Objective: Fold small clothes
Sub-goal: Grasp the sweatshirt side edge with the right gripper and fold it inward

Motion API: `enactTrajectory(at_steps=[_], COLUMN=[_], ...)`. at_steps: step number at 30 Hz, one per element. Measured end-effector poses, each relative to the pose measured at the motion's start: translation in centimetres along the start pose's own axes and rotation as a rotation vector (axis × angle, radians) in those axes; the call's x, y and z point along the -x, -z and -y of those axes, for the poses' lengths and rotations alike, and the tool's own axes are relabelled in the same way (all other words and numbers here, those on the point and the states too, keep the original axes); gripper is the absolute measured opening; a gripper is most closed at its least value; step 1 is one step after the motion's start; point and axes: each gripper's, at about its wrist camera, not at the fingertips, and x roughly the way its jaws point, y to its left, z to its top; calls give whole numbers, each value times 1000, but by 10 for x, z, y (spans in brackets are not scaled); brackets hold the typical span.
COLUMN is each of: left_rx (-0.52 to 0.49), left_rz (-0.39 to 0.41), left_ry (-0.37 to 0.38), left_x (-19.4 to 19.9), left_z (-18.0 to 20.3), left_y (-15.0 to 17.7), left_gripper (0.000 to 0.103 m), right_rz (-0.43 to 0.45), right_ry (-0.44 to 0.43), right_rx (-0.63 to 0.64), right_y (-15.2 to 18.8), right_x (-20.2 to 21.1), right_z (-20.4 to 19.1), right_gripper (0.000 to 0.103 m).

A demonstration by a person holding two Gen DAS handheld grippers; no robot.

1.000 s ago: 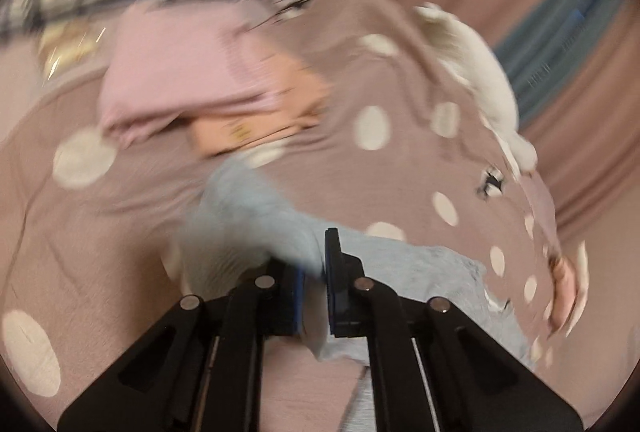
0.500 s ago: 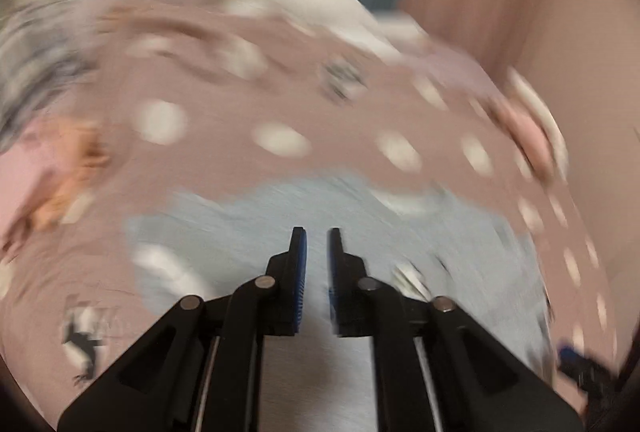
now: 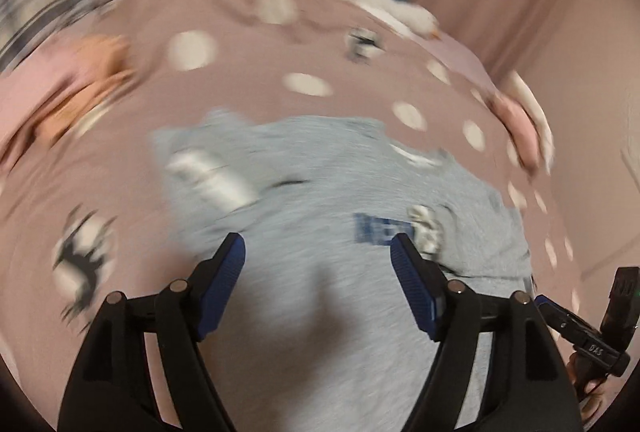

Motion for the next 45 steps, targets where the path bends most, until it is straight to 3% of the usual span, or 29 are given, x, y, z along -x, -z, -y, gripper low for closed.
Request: enactTrajectory(at_steps=[3, 8, 12, 16, 20, 24, 27, 30, 35, 39, 45], left_rx=[70, 130, 140, 98, 68, 50, 40, 28, 16, 17, 23], left_rz=[12, -13, -36, -56, -45, -46, -43, -32, -22, -27, -40], left_ry=[-42, -41, -19, -58, -94, -123, -148, -163, -172, -171, -175], left_x=[16, 23, 24, 25, 32, 37, 40, 43, 47, 48, 45], left_z=[-29, -46, -50, -51, -51, -53, -55, -56, -55, -54, -56], left_y=[16, 39, 50, 55, 59, 61, 63, 64, 64, 66, 65], left_gripper=[76, 76, 76, 76, 76, 76, 76, 76, 77, 78, 78], right_rz=[-34, -60, -94, -127, -183, -239, -215, -197, -173, -189, -221], right_ry=[-26, -87, -135, -103, -84, 8, 45, -18, -140, -268, -348], right_rx=[133, 405, 580, 690, 707, 729, 736, 647, 416, 136, -180], right_y=[-9, -27, -38, -45, -51, -46, -45, -54, -87, -113, -109], right_x=[-22, -75, -133, -180, -219, -245, -247, -233, -198, -168, -150], right_z=[-36, -127, -202, -250, -277, -276, -272, -259, -228, -181, -110], right_gripper=[60, 60, 60, 60, 60, 59, 40, 22, 21, 21, 21])
